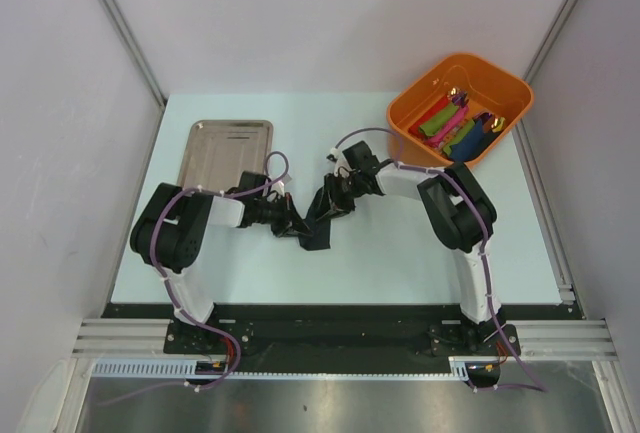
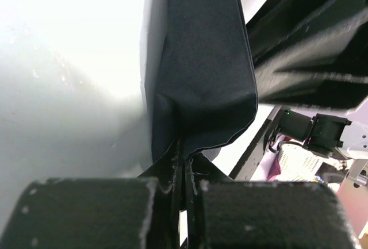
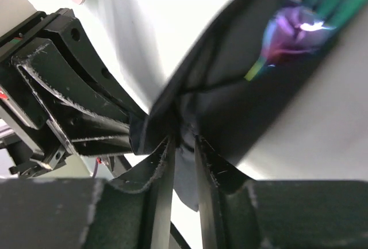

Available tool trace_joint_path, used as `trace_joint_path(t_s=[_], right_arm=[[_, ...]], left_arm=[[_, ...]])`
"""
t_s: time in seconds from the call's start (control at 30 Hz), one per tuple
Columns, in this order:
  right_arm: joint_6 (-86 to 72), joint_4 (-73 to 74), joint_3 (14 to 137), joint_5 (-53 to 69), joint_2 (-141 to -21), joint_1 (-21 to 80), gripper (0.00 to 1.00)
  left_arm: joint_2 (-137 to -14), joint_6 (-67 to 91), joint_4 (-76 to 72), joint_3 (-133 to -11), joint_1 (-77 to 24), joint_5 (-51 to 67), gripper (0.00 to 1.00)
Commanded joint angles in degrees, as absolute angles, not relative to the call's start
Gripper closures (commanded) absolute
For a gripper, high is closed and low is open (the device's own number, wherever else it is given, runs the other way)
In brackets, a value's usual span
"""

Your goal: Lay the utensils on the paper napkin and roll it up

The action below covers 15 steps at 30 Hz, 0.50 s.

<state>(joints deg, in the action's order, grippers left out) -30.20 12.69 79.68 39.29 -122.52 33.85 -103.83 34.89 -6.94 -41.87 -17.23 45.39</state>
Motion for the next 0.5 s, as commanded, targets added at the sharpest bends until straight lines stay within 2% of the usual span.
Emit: trace_joint_path(t_s=[0.0,0.47], right_arm=[[-31.29,11.43,77.87,41.22,-119.09,32.61,0.77],[-30.15,11.25,77.43,37.97,-123.57,33.40,0.88]], left_arm=[[-105.12,31.29,-5.01,-43.07,-17.49,40.25,1.00],[-101.78,34.44,-9.22,-42.01,-17.58,45.07,1.00]])
